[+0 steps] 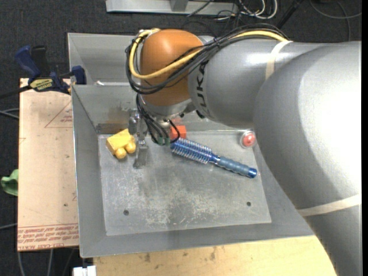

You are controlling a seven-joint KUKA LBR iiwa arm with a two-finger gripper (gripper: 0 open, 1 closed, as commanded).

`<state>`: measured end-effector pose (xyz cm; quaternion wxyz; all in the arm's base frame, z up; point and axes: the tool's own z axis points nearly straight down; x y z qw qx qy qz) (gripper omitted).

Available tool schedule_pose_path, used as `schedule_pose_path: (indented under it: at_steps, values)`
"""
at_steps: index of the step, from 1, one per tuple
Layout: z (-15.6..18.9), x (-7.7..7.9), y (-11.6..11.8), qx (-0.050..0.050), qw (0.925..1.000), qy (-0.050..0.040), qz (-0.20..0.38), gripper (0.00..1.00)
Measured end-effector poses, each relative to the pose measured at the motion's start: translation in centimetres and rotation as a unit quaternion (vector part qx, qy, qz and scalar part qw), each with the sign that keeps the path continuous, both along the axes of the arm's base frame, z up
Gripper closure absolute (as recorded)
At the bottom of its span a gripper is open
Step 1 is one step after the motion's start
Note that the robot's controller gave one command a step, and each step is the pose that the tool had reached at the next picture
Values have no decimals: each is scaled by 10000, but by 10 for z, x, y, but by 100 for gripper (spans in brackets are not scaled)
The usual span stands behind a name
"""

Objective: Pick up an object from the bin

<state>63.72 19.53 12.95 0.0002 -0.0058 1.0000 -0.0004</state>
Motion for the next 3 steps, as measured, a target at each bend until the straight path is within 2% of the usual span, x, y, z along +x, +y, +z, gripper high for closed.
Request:
schedule_pose_path:
  at_steps: [1, 2, 3]
  values:
    - [-60, -1, 55, 36, 9996, -37, -273, 0]
    - [-57, 0, 52, 29, 9995, -34, -302, 100]
    - [65, -30, 56, 33, 9994, -48, -354, 100]
